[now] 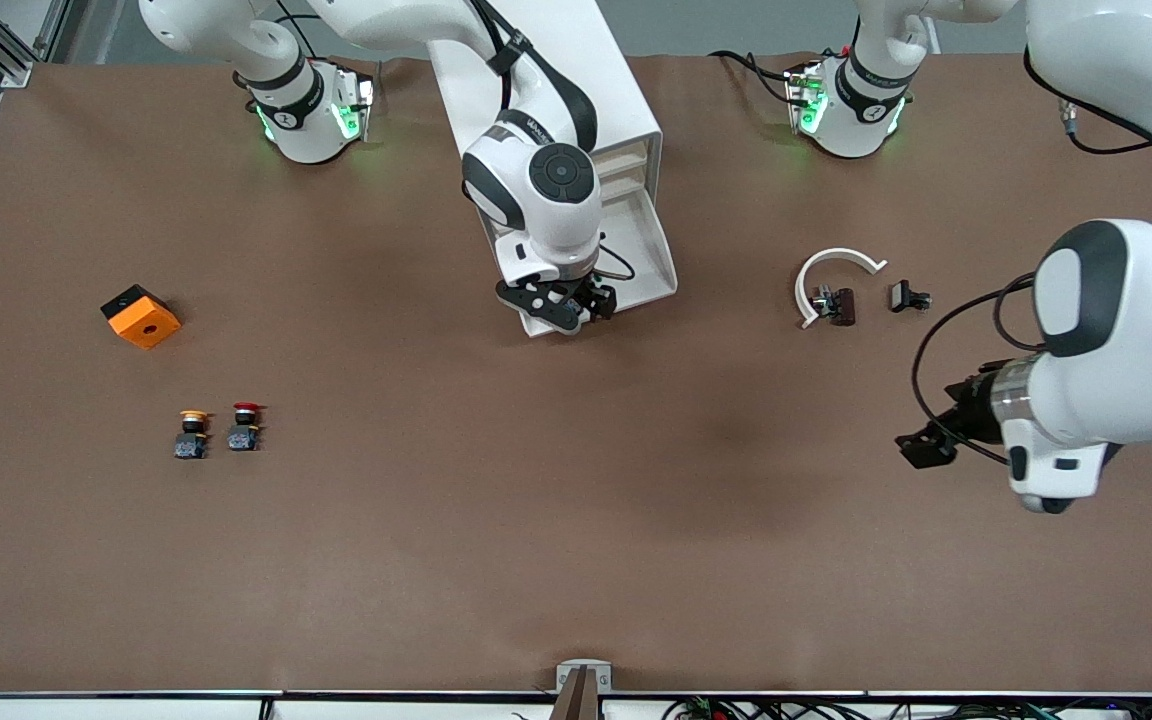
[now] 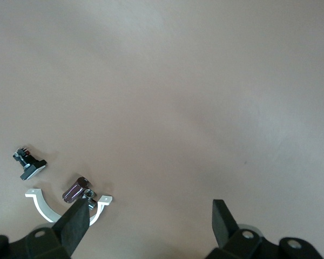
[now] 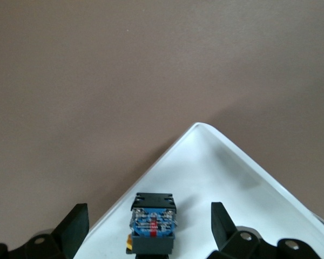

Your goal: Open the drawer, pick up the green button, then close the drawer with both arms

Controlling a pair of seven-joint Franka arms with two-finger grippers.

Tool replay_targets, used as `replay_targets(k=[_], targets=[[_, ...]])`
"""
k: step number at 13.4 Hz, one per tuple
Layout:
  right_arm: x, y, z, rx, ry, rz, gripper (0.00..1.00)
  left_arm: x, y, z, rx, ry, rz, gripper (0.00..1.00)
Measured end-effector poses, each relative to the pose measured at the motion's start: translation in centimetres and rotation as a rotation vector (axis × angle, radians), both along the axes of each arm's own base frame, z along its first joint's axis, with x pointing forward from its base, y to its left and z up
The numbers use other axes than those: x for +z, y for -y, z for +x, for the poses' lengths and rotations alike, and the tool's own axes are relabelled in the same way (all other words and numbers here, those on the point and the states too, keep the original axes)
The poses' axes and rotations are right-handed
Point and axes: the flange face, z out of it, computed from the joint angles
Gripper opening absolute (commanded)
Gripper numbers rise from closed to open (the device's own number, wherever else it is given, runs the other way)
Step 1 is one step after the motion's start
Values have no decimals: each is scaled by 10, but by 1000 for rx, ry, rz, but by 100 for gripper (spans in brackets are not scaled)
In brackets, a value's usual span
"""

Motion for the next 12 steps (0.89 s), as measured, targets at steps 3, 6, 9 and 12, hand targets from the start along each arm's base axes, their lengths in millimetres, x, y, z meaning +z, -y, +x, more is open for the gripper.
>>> replay_targets(k=[3,6,9,12], targets=[[-15,-4,-2,6,5,2,100,-25,45,-14,-89,6,27,100],[-20,-5,-4,8,0,-5,88,-48,89,-40,-193,87,39,100],[-22,-4,-6,9,-14,-21,39,-77,126,-81,-283,138,17,100],[-18,-5,-5,9,-9,-16,0,-87,161,-112,-355,133,-10,100]])
